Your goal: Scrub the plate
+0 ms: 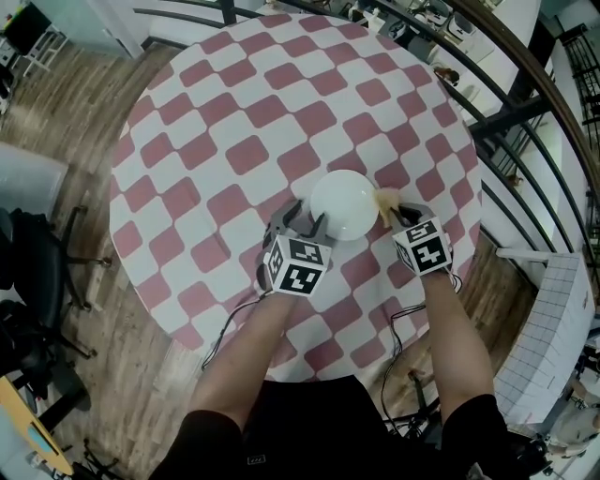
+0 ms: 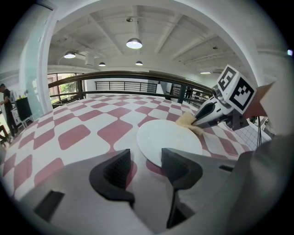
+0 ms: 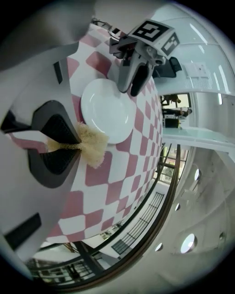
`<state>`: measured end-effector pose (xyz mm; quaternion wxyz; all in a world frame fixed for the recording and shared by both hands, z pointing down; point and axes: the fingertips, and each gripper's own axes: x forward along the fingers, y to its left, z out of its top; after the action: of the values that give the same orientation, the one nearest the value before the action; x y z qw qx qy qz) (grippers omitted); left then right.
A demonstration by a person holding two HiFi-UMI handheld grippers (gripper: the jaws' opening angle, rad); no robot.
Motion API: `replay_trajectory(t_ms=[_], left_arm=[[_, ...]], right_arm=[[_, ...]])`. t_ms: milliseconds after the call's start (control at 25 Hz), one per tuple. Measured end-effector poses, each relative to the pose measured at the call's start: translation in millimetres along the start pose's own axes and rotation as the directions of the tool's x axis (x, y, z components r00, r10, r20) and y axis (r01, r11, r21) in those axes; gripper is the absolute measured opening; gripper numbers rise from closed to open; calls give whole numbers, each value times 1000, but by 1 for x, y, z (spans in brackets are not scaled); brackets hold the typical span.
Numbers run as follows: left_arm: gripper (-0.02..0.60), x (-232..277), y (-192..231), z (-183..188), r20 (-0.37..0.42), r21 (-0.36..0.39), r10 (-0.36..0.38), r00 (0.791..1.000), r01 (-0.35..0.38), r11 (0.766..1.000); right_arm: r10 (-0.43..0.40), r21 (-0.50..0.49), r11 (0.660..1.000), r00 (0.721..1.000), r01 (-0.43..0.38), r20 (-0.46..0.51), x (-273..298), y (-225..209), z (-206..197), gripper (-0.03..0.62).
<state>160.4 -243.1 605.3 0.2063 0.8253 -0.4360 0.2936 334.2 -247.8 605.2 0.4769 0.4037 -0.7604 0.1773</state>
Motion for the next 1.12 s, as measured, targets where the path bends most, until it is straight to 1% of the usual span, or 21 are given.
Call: replay_trajectory(t_ms=[80, 160, 240, 440, 640, 720, 880, 1000, 1120], left_arm=[[213, -2, -2, -2, -19, 1, -5, 1000, 5, 1000], [213, -9, -5, -3, -30, -2, -24, 999, 24, 1000], [213, -23, -7, 3, -20, -2, -38, 999, 38, 999], [212, -62, 0, 36, 13, 48, -30, 999, 30, 998], [209, -102, -7, 49, 33, 84, -47, 998, 44, 996], [207, -116, -13, 55, 45, 81, -81, 996, 77, 994], [193, -147, -35, 62, 63, 40, -203, 977, 200, 979], [186, -172, -49, 69, 76, 59, -251, 965, 247, 967], [181, -198, -60, 80, 108, 61, -294, 950, 289, 955]], right_arm=[[-14, 75, 997, 1000, 14, 7, -14, -11, -8, 38], [-20, 127, 992, 998, 13, 53, -39, -9, -8, 38], [-14, 144, 990, 995, 0, 97, -65, 2, -6, 38], [15, 219, 974, 983, -56, 182, -112, 21, -4, 38], [34, 259, 961, 970, -99, 242, -147, 46, -8, 38], [35, 275, 955, 962, -112, 271, -160, 50, -5, 38], [45, 290, 946, 944, -146, 327, -184, 58, 4, 38], [58, 283, 943, 924, -175, 378, -203, 68, 14, 38], [81, 282, 934, 896, -221, 437, -220, 84, 24, 40]])
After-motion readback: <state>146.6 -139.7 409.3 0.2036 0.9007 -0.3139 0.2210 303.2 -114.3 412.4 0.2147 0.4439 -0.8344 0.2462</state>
